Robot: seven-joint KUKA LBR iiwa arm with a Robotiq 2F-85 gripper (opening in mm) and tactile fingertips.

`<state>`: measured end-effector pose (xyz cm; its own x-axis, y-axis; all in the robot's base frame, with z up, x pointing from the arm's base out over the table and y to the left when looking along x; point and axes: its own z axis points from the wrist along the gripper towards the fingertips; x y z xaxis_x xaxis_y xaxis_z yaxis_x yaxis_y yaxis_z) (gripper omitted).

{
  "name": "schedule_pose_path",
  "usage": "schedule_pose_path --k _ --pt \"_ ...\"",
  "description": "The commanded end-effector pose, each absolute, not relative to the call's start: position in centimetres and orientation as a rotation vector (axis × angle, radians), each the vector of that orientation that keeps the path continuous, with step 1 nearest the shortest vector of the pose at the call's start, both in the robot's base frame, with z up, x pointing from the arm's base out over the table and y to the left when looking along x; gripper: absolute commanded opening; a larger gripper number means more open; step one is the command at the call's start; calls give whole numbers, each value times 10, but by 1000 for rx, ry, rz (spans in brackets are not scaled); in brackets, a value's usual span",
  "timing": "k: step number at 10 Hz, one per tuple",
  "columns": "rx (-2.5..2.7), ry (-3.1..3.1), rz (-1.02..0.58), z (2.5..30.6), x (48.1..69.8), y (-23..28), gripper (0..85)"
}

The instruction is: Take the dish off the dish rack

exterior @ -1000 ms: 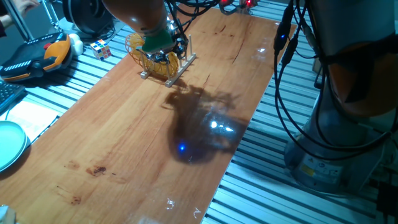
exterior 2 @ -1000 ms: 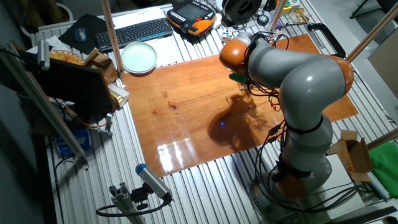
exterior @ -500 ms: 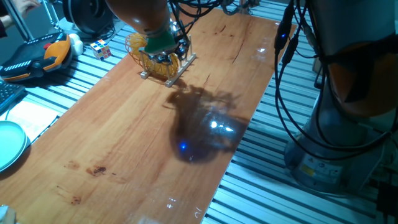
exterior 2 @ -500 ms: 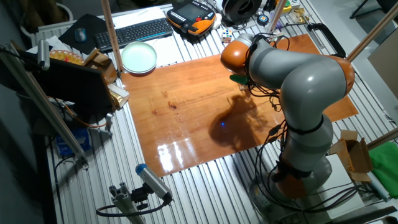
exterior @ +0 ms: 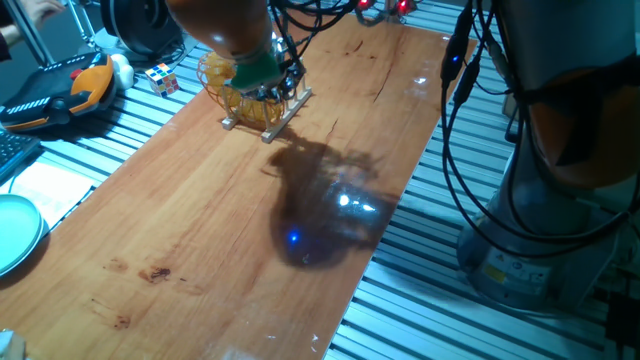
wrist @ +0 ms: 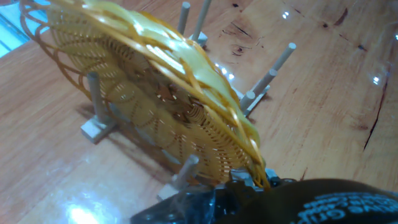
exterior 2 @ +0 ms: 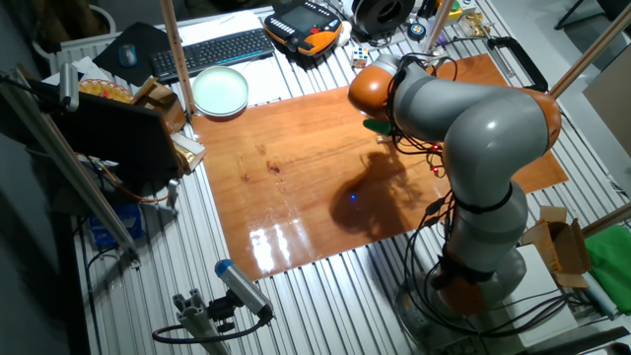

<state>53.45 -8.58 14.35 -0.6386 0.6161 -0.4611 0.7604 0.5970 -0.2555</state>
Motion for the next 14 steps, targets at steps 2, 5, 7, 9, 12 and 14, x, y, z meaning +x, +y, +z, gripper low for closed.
schedule_pose_path --k 2,5,7,9,12,14 --pt "1113 2494 -653 142 534 -84 7" --pt "1111 2468 -694 144 535 -83 7" --pt "1110 2455 -709 145 536 -82 7" --pt "1110 2439 -729 149 537 -81 7" --pt "1118 2429 -739 154 540 -80 7" --pt "1130 2418 -745 157 541 -80 7"
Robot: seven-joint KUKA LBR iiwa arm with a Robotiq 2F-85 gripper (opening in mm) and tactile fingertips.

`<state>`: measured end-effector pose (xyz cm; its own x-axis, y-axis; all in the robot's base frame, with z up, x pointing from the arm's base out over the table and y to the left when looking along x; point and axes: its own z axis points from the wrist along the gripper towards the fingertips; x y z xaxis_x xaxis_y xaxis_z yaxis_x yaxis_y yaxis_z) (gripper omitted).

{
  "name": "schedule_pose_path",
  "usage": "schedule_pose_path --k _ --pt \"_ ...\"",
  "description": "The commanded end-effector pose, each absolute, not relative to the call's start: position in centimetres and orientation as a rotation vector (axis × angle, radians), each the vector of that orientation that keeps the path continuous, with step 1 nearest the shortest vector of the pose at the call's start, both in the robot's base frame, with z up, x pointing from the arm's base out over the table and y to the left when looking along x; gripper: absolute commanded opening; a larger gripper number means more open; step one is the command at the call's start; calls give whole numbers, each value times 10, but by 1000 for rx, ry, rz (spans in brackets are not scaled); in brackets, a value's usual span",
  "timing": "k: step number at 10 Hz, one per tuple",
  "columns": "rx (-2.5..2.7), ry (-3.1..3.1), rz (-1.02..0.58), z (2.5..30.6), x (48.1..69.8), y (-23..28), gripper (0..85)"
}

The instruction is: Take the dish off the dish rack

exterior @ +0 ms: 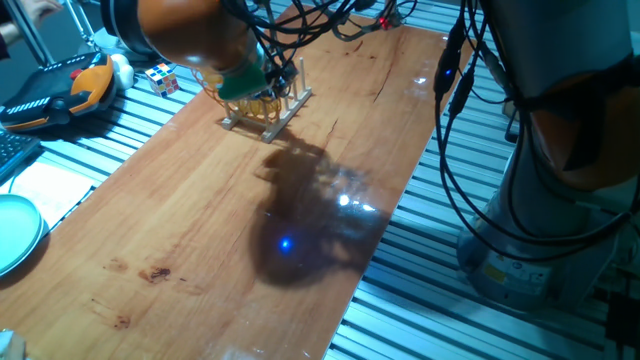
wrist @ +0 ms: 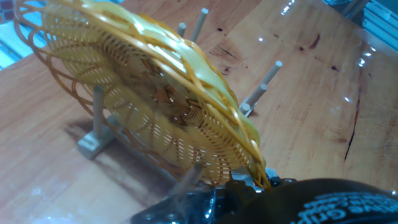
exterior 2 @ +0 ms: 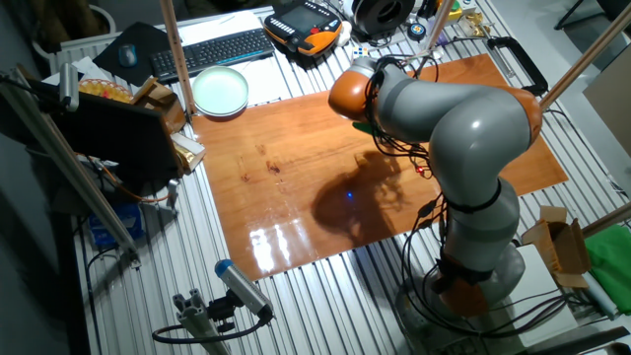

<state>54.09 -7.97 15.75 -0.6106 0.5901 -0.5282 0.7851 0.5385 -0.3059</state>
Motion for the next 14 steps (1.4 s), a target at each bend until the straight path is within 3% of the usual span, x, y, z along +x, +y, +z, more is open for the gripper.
schedule_pose_path --k 1,7,14 --pt "1139 2408 -750 160 541 -80 7" --pt "1164 2390 -774 175 542 -76 7" --pt "1145 2393 -811 212 541 -75 7"
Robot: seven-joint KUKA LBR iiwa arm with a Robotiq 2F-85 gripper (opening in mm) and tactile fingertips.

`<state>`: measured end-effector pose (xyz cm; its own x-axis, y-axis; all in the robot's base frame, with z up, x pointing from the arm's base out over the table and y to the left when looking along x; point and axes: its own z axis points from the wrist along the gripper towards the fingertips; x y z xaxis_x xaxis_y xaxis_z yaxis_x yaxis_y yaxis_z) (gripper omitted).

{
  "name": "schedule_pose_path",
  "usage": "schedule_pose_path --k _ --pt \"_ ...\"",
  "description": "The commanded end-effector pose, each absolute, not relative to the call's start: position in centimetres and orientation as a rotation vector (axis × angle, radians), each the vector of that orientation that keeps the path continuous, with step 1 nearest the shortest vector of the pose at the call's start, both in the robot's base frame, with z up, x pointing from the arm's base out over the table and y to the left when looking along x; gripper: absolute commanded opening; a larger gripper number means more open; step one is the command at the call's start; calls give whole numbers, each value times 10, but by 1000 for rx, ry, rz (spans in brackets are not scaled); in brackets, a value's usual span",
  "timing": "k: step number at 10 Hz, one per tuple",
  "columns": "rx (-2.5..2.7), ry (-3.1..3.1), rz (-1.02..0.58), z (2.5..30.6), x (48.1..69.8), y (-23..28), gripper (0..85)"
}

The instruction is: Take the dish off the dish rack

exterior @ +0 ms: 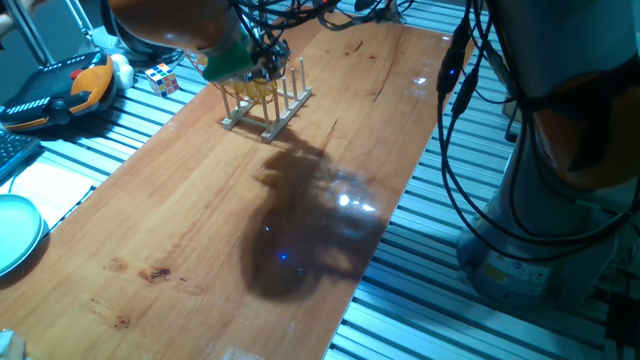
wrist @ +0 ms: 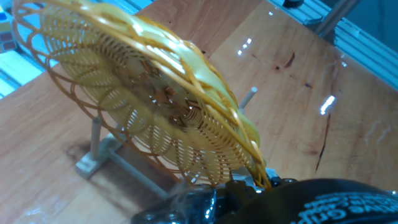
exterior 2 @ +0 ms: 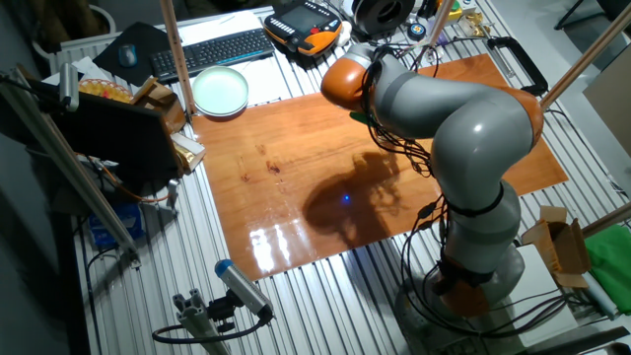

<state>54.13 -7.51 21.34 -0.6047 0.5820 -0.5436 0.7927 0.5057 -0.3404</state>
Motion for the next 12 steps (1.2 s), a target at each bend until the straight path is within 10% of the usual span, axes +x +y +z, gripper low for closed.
schedule_pose_path --k 1,12 --pt "1140 2392 -817 217 541 -75 7" --pt "1104 2438 -774 245 536 -74 7"
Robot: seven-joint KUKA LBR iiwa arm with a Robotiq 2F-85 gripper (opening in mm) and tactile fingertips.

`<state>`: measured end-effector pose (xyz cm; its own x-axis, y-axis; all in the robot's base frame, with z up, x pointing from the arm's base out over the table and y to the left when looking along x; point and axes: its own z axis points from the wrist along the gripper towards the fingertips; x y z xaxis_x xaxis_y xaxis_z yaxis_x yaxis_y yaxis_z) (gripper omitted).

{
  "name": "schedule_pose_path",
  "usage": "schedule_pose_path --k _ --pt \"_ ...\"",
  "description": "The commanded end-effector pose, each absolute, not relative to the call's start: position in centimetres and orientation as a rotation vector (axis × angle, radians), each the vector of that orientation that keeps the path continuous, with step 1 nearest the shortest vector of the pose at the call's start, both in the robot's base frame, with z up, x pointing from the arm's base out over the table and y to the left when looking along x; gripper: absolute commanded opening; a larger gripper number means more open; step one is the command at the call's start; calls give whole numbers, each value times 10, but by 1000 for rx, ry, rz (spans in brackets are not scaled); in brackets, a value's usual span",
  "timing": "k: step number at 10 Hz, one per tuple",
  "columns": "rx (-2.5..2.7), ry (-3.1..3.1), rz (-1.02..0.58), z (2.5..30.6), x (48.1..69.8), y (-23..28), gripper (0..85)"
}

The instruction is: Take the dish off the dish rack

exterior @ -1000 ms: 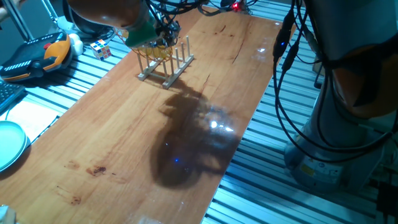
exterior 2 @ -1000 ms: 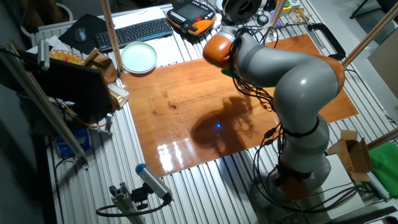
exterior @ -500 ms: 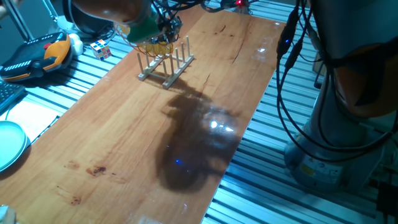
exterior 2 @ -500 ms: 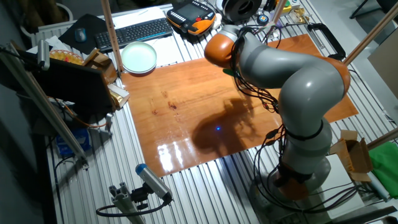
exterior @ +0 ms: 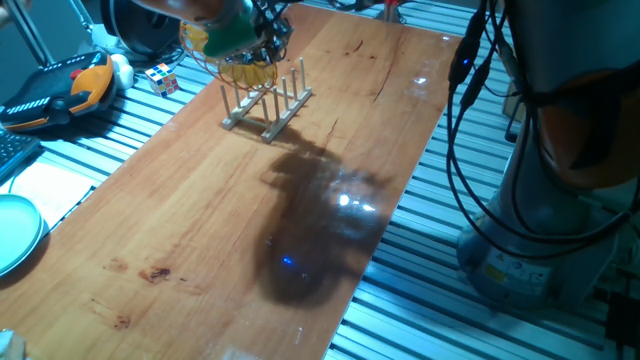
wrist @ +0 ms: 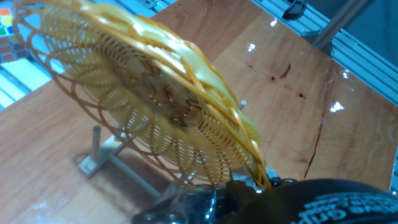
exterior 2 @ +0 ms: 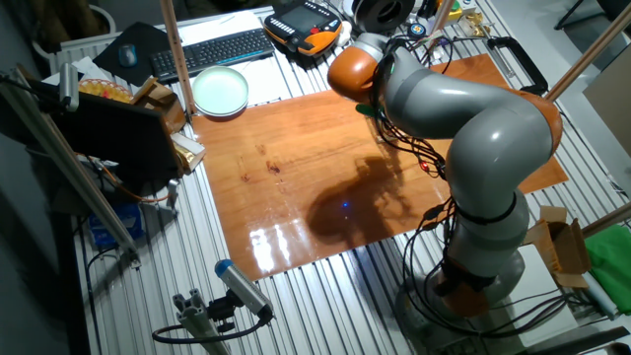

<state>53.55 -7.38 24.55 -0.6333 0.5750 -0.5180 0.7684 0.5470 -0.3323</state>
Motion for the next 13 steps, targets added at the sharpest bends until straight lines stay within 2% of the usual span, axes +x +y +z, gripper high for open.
schedule_pose_path --k 1,6,8,10,13 --pt "1105 2444 -765 246 535 -74 7" --pt "1075 2519 -647 245 535 -57 7" --pt "1061 2542 -596 236 537 -41 7" --pt "1110 2599 -462 225 538 -25 7" --pt "1085 2645 -385 208 539 -3 7"
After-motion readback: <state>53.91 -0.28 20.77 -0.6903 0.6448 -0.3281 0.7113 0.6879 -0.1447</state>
